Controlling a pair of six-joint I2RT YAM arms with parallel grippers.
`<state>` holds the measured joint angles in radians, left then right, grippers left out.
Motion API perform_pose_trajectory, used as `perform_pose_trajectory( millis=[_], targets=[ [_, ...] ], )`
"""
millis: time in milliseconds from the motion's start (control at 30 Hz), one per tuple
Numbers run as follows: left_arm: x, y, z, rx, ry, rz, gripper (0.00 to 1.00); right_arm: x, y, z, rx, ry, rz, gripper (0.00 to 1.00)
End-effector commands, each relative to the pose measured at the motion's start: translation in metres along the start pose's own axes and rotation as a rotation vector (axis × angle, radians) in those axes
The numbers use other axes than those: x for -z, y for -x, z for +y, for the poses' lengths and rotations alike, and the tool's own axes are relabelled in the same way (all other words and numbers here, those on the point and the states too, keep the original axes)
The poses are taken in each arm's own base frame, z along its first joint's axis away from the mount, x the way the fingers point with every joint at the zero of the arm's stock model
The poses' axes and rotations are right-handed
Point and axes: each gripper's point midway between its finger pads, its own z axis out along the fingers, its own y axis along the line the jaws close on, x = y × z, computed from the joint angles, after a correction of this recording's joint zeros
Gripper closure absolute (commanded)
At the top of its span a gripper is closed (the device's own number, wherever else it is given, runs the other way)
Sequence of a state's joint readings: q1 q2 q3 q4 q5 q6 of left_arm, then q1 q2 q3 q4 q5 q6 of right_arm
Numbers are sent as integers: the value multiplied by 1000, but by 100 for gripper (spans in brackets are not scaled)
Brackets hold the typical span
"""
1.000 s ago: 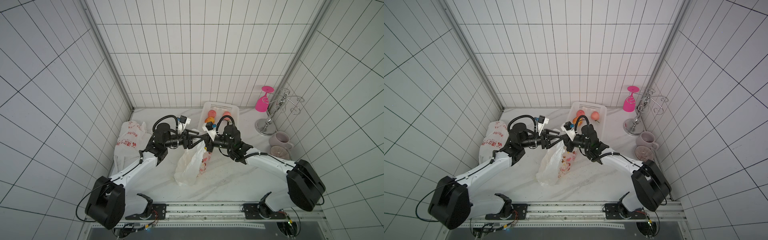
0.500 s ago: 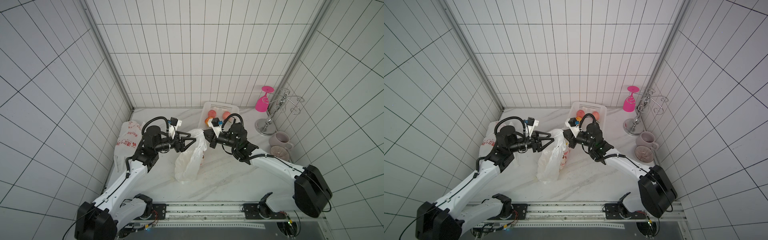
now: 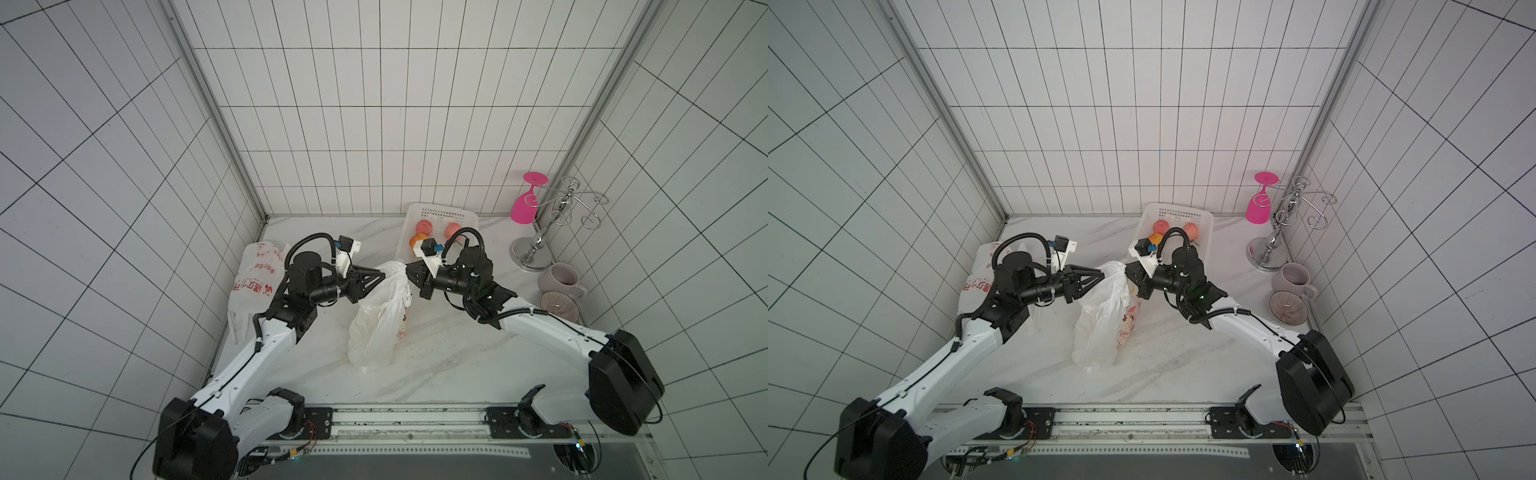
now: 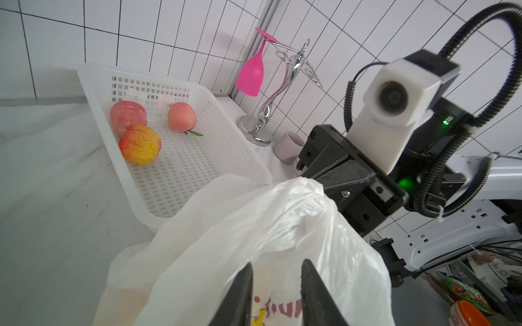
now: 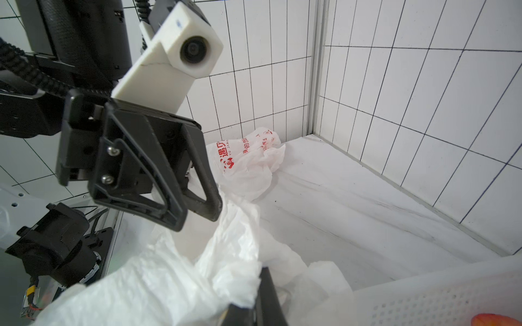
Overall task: Place the peach into a plastic bag & tie a knot
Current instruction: Cross the plastic bag at the center of the board.
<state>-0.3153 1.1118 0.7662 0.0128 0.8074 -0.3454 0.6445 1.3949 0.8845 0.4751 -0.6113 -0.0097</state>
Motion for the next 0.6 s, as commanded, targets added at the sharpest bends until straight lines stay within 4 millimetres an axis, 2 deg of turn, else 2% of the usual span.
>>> perform_pose_trajectory(
  millis=[0,100,333,433,567],
  targets=[
    [-1,2,6,-55,12,29,76,-4,-1,13,17,60,13,100],
    [-1,-1,6,-84,8,21,75,-5,-2,20,13,100,26,100],
    [-5,-18,-23,-119,-151,39,61,-11,-6,35,-19,192,54,100],
    [-6,-25,-27,-126,-179,45,54,-12,-4,40,-34,223,51,100],
    [-9,-26,-26,-117,-191,40,48,-13,2,49,-59,290,41,91]
  ],
)
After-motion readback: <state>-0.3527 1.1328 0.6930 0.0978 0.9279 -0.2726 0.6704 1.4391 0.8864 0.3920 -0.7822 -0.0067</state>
